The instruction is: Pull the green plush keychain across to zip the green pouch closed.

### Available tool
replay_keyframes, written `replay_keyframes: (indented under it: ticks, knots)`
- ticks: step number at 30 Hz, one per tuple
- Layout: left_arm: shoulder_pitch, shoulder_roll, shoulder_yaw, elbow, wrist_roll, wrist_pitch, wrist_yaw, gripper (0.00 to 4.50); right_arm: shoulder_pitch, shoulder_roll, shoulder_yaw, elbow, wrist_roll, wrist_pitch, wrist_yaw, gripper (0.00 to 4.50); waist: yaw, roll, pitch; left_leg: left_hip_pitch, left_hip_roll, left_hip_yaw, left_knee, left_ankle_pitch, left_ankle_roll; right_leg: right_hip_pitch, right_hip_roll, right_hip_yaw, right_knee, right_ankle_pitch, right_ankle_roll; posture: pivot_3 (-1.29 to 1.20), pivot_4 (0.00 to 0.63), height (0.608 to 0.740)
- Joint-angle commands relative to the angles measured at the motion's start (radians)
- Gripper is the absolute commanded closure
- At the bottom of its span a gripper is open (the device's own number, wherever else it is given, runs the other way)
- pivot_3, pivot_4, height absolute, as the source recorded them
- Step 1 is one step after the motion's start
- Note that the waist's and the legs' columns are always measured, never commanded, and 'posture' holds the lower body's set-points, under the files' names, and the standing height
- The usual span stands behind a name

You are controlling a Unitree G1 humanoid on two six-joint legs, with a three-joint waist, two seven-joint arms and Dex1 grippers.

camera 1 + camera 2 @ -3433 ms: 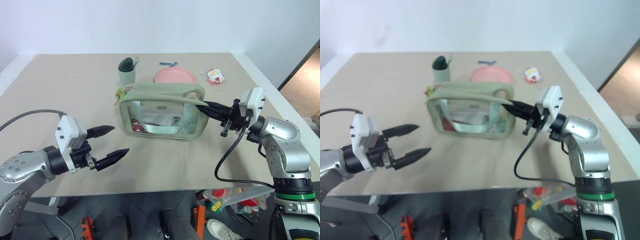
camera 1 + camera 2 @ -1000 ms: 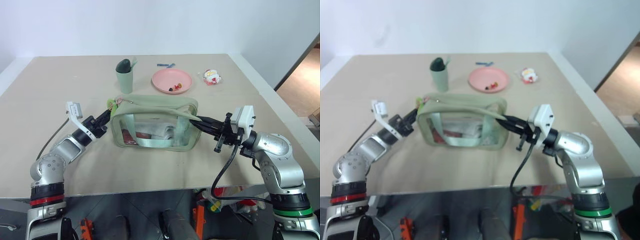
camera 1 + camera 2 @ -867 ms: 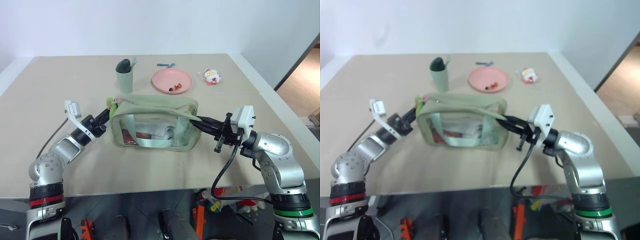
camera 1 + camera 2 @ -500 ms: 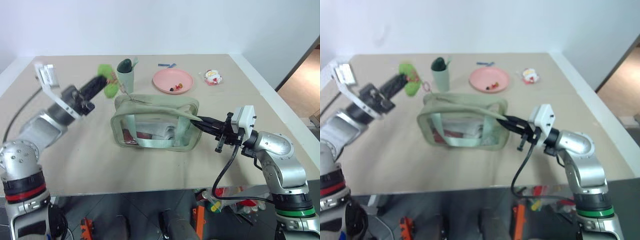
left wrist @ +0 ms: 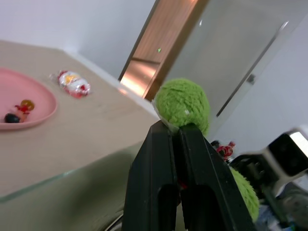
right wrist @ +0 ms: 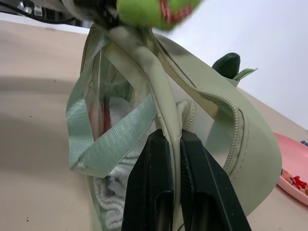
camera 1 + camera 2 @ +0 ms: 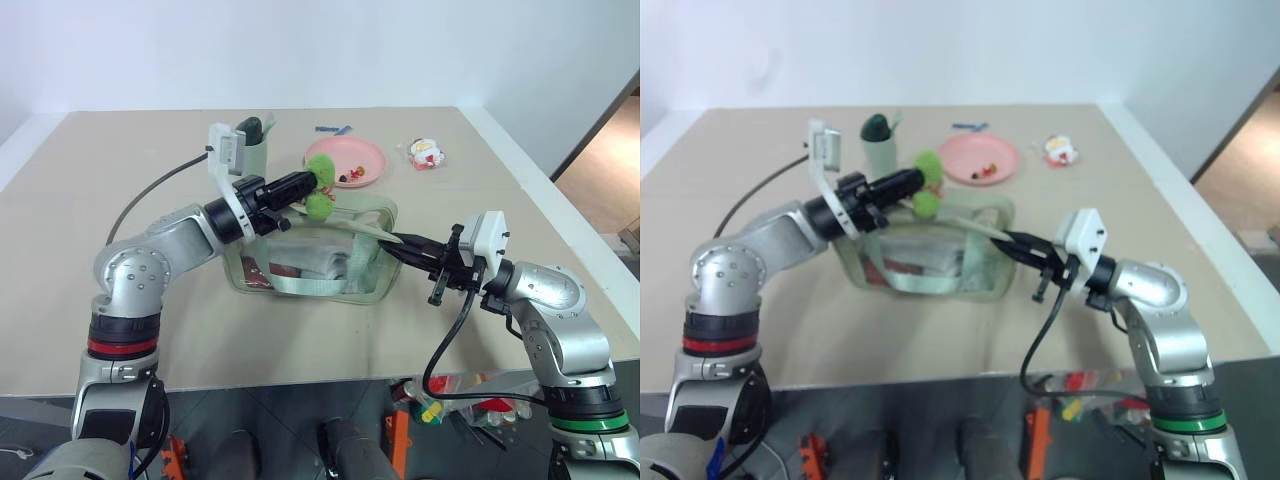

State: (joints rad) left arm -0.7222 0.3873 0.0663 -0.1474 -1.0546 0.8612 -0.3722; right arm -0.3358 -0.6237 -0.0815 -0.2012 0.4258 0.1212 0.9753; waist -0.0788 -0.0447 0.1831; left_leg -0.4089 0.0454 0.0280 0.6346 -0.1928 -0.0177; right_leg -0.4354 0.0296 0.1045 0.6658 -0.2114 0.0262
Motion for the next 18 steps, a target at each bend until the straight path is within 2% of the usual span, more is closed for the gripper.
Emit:
replay_keyframes:
  ticks: [1, 6, 7, 12, 18]
  knots:
    - [-0.006, 0.028, -0.023, -0.022, 0.059, -0.011, -0.076, 3.8, -0.003, 0.0, -0.005, -0.036, -0.001, -0.017, -0.008, 4.5, 0.0, 0.0, 0.0, 0.0, 0.0, 0.0, 0.0, 0.0, 0.0, 0.0, 0.0, 0.0, 0.0, 0.0, 0.0, 0.0, 0.15, 0.74]
    - [-0.015, 0.128, -0.022, -0.093, 0.055, 0.056, -0.166, 2.11, -0.003, -0.001, -0.003, -0.031, -0.004, -0.023, -0.009, 4.5, -0.001, 0.0, 0.0, 0.0, 0.0, 0.0, 0.0, 0.0, 0.0, 0.0, 0.0, 0.001, 0.0, -0.002, -0.003, 0.0, 0.15, 0.74]
    - [-0.021, 0.156, -0.022, -0.109, 0.062, 0.067, -0.182, 1.87, -0.004, -0.001, -0.002, -0.03, -0.004, -0.024, -0.008, 4.5, -0.001, 0.0, 0.0, 0.0, 0.0, 0.0, 0.0, 0.0, 0.0, 0.0, 0.0, 0.0, 0.0, -0.002, -0.003, 0.0, 0.15, 0.74]
    - [-0.046, 0.306, 0.0, -0.162, 0.09, 0.111, -0.249, 0.07, -0.019, 0.003, 0.007, -0.016, -0.005, -0.029, -0.004, 4.5, -0.002, 0.0, 0.0, 0.0, 0.0, 0.0, 0.0, 0.0, 0.0, -0.001, 0.0, 0.0, 0.0, -0.002, -0.004, 0.0, 0.15, 0.74]
    - [-0.02, 0.47, 0.011, -0.218, 0.189, 0.072, -0.336, 0.01, -0.043, 0.006, 0.015, 0.014, -0.007, -0.036, 0.012, 4.5, -0.003, 0.0, 0.001, 0.0, 0.001, 0.001, 0.0, 0.0, 0.0, -0.001, 0.0, 0.0, 0.0, -0.003, -0.004, 0.0, 0.15, 0.74]
